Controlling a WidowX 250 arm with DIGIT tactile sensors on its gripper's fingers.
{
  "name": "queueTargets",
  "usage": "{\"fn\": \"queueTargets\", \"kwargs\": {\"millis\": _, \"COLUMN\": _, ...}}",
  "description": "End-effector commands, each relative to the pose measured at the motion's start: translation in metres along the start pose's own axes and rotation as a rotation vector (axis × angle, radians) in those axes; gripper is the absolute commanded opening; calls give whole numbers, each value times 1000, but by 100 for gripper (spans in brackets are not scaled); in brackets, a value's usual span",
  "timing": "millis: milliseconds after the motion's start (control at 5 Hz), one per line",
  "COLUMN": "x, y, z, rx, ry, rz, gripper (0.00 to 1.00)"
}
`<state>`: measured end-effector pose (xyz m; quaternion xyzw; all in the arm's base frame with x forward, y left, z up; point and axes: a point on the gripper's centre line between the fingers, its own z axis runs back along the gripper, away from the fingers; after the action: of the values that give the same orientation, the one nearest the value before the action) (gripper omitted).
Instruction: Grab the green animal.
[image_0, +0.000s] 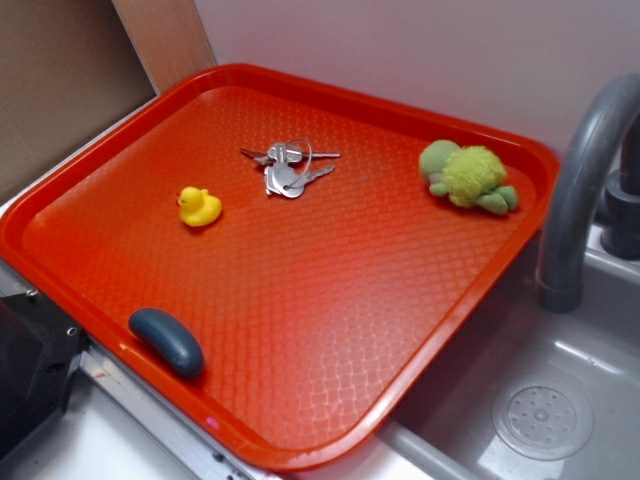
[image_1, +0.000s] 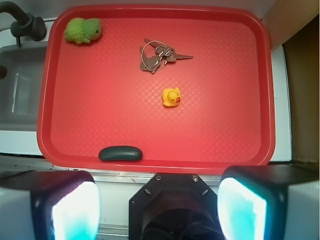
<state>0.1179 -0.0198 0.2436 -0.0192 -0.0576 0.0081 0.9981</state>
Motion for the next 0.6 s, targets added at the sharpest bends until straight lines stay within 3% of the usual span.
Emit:
{"fn": "queueTargets", "kwargs": {"millis": 0, "x": 0, "y": 0, "z": 0, "rx": 0, "ry": 0, "rz": 0, "gripper": 100}}
{"fn": "queueTargets", "kwargs": {"millis": 200, "x": 33, "y": -16, "z": -14, "rx": 29, "ry": -45, "rz": -255, "gripper": 100}}
{"fn": "queueTargets", "kwargs": {"millis": 400, "x": 63, "y": -30, "z": -29, "rx": 39, "ry": -157, "rz": -507, "gripper": 100}}
